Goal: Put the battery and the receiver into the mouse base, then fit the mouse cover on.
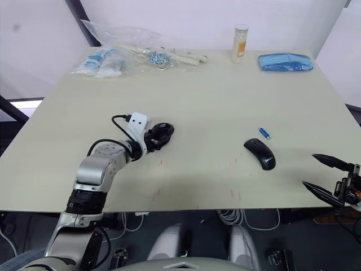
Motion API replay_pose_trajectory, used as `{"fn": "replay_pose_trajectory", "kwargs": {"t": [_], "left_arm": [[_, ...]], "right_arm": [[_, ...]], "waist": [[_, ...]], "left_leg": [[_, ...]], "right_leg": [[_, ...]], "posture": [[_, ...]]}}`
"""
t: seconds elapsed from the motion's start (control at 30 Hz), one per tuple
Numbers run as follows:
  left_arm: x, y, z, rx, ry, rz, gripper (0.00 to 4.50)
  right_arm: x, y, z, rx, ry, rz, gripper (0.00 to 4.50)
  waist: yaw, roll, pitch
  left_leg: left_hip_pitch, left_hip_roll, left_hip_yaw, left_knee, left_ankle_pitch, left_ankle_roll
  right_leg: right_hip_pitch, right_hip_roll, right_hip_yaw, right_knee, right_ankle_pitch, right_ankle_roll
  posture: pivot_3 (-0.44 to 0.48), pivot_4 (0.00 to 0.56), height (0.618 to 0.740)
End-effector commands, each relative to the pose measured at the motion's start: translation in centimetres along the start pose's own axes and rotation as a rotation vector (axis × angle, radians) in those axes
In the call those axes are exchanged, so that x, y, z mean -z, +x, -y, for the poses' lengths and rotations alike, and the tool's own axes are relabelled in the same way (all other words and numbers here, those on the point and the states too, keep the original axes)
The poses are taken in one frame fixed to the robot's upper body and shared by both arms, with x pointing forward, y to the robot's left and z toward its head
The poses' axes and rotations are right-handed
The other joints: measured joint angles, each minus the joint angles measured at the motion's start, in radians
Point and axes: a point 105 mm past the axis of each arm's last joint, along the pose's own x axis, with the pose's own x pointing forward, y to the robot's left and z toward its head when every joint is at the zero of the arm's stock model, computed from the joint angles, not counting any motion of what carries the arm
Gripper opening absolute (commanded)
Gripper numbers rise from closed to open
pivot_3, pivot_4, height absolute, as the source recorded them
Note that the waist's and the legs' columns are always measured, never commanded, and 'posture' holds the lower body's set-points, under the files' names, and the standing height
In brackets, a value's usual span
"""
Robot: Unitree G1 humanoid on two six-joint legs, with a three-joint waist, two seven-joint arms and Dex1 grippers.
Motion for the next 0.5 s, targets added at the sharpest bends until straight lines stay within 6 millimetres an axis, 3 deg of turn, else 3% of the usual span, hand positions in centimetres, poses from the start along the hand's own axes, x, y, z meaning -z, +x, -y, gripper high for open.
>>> {"fn": "replay_pose_trajectory", "kwargs": {"t": [0.03, 0.13, 0.27, 0.5], "left_arm": [[-0.7, -0.1, 0.4, 0.030, 0.051, 0.021, 2.99], [-1.7, -0.6, 0.6, 0.074, 0.110, 0.059, 2.99], [-3.8, -2.2, 2.0, 0.257, 0.282, 0.147, 2.99], [-3.7, -4.1, 5.0, 0.576, 0.493, 0.131, 2.99]], "right_arm": [[-0.8, 0.0, 0.0, -0.006, -0.046, 0.015, 4.50], [-0.8, 0.1, 0.0, -0.009, -0.045, 0.016, 4.50], [-0.8, 0.2, -0.2, -0.019, -0.042, 0.014, 4.50], [-0.7, 0.4, -0.6, -0.044, -0.034, 0.003, 4.50]], "waist": [[0.000, 0.000, 0.000], [-0.001, 0.000, 0.000], [-0.001, -0.001, 0.001], [0.001, 0.000, 0.001]], "left_leg": [[0.000, 0.000, 0.000, 0.000, 0.000, 0.000], [0.000, 0.000, 0.000, 0.000, 0.000, 0.000], [-0.001, 0.000, 0.000, -0.001, 0.000, 0.000], [-0.002, 0.000, 0.000, -0.001, 0.000, 0.000]], "right_leg": [[0.000, 0.000, 0.000, 0.000, 0.000, 0.000], [0.000, 0.000, 0.000, 0.000, 0.000, 0.000], [-0.001, 0.000, 0.000, -0.001, 0.002, -0.003], [-0.001, -0.001, 0.000, -0.003, 0.002, -0.003]], "posture": [[0.000, 0.150, 0.740], [0.000, 0.150, 0.740], [0.000, 0.150, 0.740], [0.000, 0.150, 0.740]]}}
